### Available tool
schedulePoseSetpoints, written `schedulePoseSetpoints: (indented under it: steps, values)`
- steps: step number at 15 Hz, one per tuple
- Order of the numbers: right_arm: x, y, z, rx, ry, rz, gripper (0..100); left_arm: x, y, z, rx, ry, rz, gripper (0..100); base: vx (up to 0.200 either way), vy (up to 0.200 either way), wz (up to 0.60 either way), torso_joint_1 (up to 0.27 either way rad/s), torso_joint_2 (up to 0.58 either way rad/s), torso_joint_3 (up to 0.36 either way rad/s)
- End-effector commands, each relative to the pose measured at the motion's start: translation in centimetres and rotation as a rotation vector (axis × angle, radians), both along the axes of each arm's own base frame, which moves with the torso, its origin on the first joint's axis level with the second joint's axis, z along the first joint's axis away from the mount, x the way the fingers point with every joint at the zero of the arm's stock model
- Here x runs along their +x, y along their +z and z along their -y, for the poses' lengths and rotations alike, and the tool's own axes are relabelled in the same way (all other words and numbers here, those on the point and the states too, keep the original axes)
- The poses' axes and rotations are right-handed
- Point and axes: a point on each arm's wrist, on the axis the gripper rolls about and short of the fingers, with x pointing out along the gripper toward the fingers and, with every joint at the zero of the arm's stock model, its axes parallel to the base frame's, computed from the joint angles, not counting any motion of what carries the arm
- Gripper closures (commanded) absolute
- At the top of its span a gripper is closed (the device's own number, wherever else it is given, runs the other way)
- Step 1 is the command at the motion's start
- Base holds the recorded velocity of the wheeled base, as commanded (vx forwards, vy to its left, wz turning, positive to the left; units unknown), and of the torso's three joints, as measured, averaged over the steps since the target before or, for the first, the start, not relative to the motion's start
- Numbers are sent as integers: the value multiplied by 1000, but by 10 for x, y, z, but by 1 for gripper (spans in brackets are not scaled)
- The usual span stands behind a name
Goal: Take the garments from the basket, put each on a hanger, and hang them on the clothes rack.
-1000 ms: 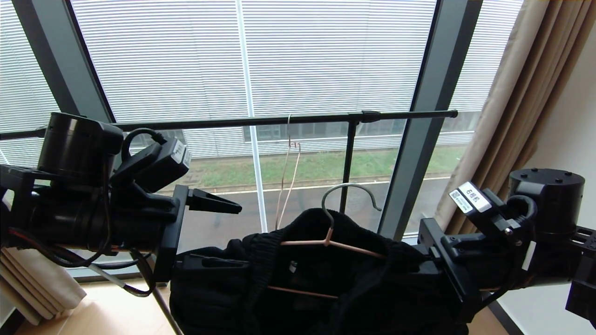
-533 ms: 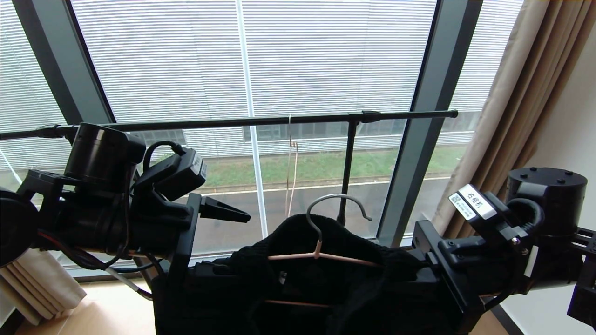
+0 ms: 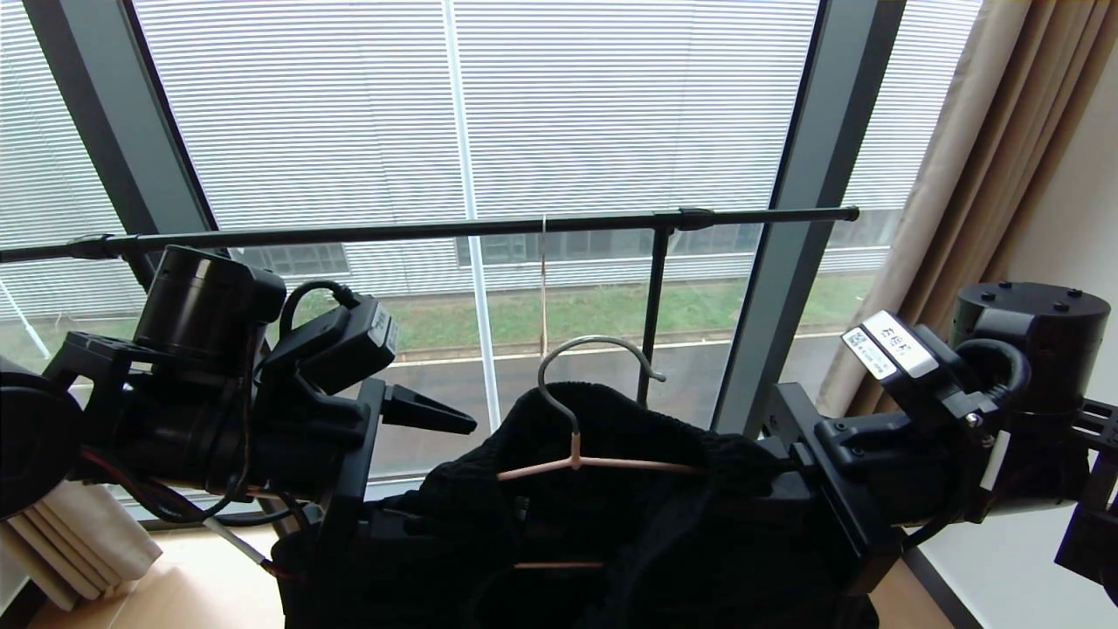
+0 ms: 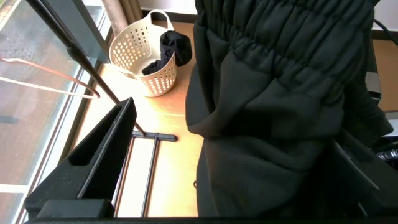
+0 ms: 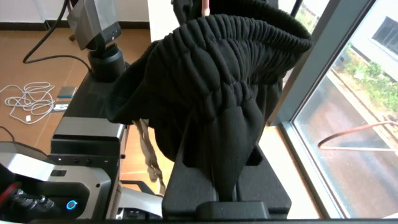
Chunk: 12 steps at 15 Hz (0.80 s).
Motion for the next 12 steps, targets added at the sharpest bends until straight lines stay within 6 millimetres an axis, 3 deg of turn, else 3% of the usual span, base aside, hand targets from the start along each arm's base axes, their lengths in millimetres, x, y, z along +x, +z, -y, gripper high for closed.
schedulePoseSetpoints:
  steps: [1,4,5,12]
  values:
    - [2,4,-1,9,1,14,100,-1,-3,1,6,-6,-9,0,0,0,0,0,0,0]
    - [3,5,-2,12,1,20,100,-2,-4,1,6,-7,-14,0,0,0,0,0,0,0]
    - [3,5,-2,12,1,21,100,-2,-4,1,8,-7,-16,100,0,0,0,0,0,0]
    - [6,4,-2,10,-6,14,100,-14,5,-6,-7,1,21,100,0,0,0,0,0,0]
